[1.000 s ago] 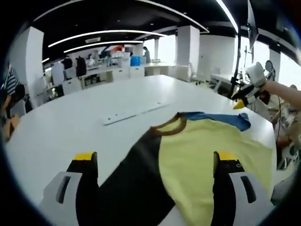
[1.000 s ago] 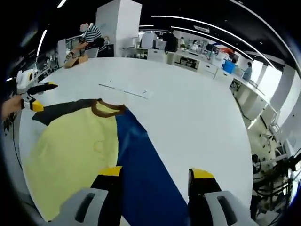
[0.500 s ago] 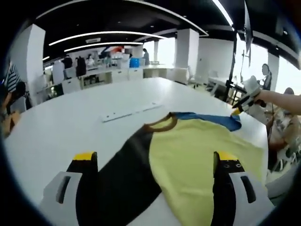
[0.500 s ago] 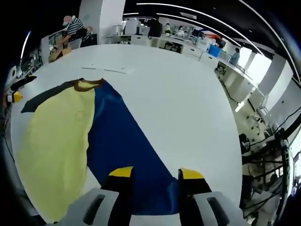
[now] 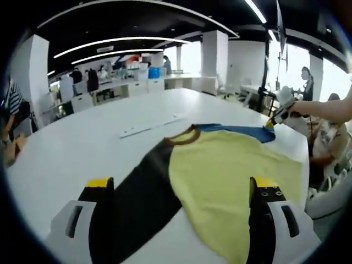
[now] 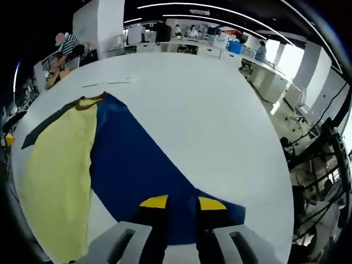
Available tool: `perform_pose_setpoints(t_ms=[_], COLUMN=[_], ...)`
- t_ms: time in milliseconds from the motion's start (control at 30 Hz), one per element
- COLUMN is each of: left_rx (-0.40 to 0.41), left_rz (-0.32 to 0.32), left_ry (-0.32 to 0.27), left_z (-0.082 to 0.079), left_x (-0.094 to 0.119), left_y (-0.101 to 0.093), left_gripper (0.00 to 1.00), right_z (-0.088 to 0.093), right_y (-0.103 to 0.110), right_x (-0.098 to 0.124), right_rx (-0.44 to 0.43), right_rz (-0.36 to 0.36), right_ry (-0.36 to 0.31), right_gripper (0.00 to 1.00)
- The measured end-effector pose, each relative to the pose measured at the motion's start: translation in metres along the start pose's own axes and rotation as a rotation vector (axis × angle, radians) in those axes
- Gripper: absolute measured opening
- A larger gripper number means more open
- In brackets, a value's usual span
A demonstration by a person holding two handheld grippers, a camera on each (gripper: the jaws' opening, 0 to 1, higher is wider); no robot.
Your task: Fold the garment on the visible template until the final outline fits inside the template.
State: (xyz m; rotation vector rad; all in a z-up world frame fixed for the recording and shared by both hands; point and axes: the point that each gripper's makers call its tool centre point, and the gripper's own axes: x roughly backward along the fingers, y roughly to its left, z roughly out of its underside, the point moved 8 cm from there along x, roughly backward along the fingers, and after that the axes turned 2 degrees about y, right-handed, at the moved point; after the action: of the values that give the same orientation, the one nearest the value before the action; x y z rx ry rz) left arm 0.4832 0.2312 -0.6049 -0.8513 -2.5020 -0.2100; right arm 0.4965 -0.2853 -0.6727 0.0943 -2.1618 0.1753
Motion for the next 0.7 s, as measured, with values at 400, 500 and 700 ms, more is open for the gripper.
perform_pose_setpoints(t_ms=[400, 500, 700], left_rx=[-0.022, -0.025, -0.02], left_rz=[0.029, 0.027, 0.014], left_ry=[0.002, 0.018, 0.022], left_z=[0.013, 0.02, 0.023], left_x=[0.019, 0.022, 0.029], left_y=[-0.013, -0.012, -0.01], left_gripper=[0.97, 0.97, 0.96], right_z=[0.008, 0.007, 0.006], right_y=[-0.002, -0.004, -0.008], right_x=[-0.011, -0.013, -0.006], right_rx=[-0.001, -0.007, -0.017], right_rz=[0.018, 0.025, 0.031], right_ry=[0.007, -0.003, -0.024], right_gripper=[0.07, 0.05, 0.0])
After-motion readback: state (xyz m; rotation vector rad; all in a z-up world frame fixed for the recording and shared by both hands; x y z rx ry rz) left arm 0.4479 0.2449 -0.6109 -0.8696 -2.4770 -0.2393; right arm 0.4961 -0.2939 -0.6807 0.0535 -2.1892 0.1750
